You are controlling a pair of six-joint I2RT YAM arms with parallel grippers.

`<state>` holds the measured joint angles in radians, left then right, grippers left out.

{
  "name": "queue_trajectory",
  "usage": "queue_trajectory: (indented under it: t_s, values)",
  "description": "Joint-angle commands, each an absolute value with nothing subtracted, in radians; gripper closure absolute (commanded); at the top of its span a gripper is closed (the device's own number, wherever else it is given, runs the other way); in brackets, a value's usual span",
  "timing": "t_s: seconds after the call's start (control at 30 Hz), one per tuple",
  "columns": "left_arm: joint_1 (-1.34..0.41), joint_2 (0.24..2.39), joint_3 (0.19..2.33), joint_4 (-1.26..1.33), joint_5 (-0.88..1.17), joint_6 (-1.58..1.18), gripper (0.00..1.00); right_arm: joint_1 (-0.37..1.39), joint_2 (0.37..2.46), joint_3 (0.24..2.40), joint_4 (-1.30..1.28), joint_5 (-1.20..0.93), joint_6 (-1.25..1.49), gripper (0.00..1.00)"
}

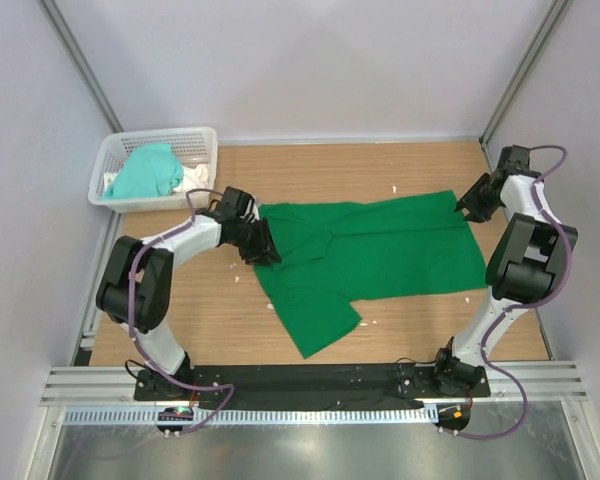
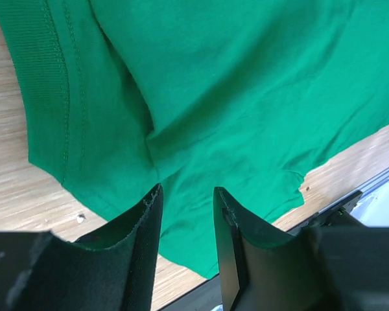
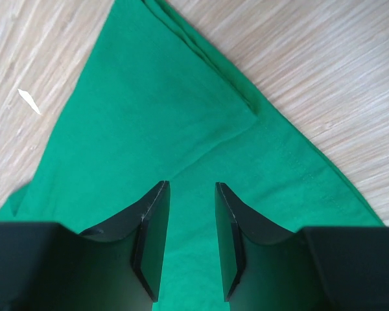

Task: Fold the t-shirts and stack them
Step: Fold the tshirt

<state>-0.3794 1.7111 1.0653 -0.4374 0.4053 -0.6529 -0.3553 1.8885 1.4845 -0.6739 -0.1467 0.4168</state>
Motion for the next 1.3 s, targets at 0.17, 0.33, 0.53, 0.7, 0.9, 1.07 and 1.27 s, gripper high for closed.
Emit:
queue_trajectory:
  t_s: [0.17,0.33,0.53,0.7,0.9,1.07,1.27]
  values:
    - [-0.382,1.753,1.069,-0.396,0.416,-0.67,0.6,-0.353,1.816,1.456,-0.634,-0.163,0.396,0.6]
    - [-0.385,1.792,1.075,-0.374,0.425,-0.675,0.58,-0.353,1.824,1.459,-0.629,-0.166,0.394,0.6]
    - [-0.388,1.824,1.089,-0.354,0.428,-0.683,0.58,-0.353,1.833,1.466,-0.626,-0.166,0.388,0.6]
    - [-0.388,1.841,1.111,-0.347,0.434,-0.689,0.6,-0.353,1.845,1.465,-0.623,-0.176,0.388,0.6]
    - [-0.393,1.838,1.12,-0.341,0.445,-0.704,0.64,-0.353,1.861,1.474,-0.623,-0.173,0.387,0.6]
    - [-0.393,1.818,1.123,-0.359,0.44,-0.713,0.66,-0.353,1.874,1.482,-0.627,-0.167,0.387,0.6]
    - [-0.393,1.802,1.126,-0.361,0.468,-0.738,0.74,-0.354,1.89,1.485,-0.64,-0.141,0.391,0.6]
